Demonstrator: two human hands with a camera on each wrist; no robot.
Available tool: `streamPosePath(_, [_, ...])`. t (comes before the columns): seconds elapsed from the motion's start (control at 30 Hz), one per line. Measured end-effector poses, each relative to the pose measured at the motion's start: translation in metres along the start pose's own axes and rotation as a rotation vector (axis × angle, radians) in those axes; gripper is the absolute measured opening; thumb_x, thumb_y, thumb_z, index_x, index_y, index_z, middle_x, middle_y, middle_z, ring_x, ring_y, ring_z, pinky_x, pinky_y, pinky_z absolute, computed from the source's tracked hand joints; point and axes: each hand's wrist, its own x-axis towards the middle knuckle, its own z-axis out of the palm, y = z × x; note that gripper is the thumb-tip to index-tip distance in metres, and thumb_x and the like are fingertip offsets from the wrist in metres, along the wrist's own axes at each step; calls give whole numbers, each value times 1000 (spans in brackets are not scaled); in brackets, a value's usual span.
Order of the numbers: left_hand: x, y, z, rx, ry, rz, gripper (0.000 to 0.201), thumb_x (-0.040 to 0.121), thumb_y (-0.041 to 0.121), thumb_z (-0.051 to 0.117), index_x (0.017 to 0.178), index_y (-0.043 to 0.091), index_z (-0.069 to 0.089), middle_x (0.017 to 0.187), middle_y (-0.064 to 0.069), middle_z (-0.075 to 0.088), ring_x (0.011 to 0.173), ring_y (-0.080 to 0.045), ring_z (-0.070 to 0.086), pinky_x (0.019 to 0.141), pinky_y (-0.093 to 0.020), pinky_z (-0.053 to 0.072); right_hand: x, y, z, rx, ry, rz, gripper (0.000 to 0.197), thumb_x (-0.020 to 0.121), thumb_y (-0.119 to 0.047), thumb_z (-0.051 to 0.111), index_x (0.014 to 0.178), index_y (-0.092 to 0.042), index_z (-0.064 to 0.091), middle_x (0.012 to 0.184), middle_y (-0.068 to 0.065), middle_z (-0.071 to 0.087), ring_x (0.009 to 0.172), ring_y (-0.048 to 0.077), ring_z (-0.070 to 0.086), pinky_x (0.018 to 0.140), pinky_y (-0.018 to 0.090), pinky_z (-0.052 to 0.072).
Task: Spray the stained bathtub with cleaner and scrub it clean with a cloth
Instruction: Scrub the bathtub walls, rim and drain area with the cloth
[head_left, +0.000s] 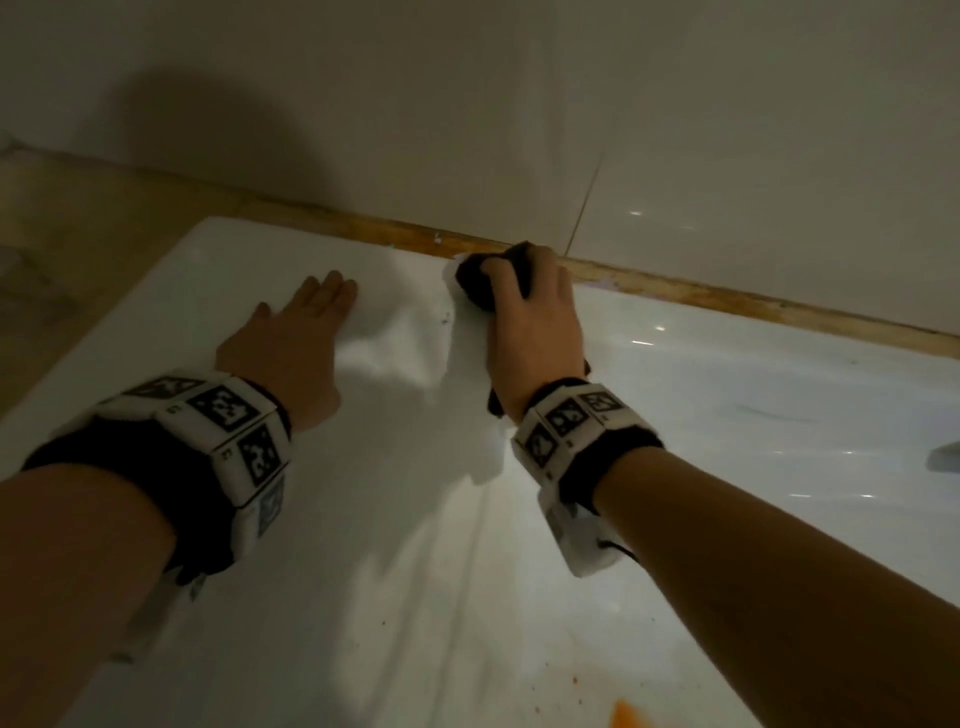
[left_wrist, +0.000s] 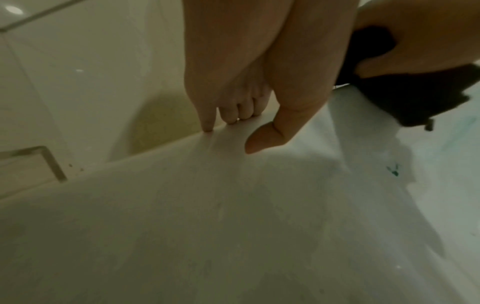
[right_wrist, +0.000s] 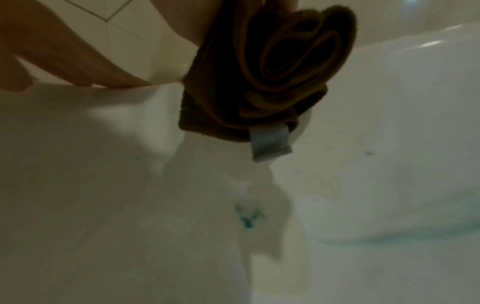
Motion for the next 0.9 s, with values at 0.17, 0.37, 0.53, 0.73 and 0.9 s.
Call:
streamPosePath(0.17, [0, -2, 0, -12, 16, 1, 90, 89, 9, 51, 148, 18, -16, 156, 3, -20, 146, -12, -10, 118, -34, 4, -22, -29, 37, -13, -203, -215, 51, 84, -11, 62, 132, -12, 44, 136, 20, 37, 115, 38, 38, 87, 43, 47])
streamPosePath(0.37, [-1, -1, 5, 1, 27, 4, 91, 88, 11, 52, 147, 18, -18, 156, 3, -21, 145, -12, -12, 119, -35, 2, -33, -16, 47, -51, -207, -339, 59, 63, -3, 75, 112, -16, 46, 117, 15, 53, 99, 32, 52, 63, 36, 55])
streamPosePath(0.53, [-1, 0, 6, 34, 25, -7, 91, 89, 13, 51, 148, 18, -19, 156, 3, -22, 145, -13, -12, 119, -35, 3, 12, -14, 4, -63, 81, -42, 35, 87, -19, 50, 122, -20, 49, 132, 7, 40, 117, 25, 43, 83, 35, 44])
streamPosePath(0.73, [1, -1, 2, -7, -5, -3, 88, 89, 10, 48, 148, 18, -18, 156, 3, -22, 145, -12, -12, 119, -35, 2, 12, -11, 9, -168, -21, 35, 42, 86, -18, 47, 128, -14, 46, 133, 15, 39, 114, 33, 41, 80, 38, 46])
streamPosePath(0.9, [0, 1, 2, -15, 1, 0, 88, 89, 13, 49, 148, 17, -17, 156, 2, -21, 145, -12, -12, 119, -35, 2, -27, 12, 21, -133, -175, -247, 43, 63, -22, 65, 105, -15, 55, 107, 19, 60, 91, 37, 53, 60, 38, 53])
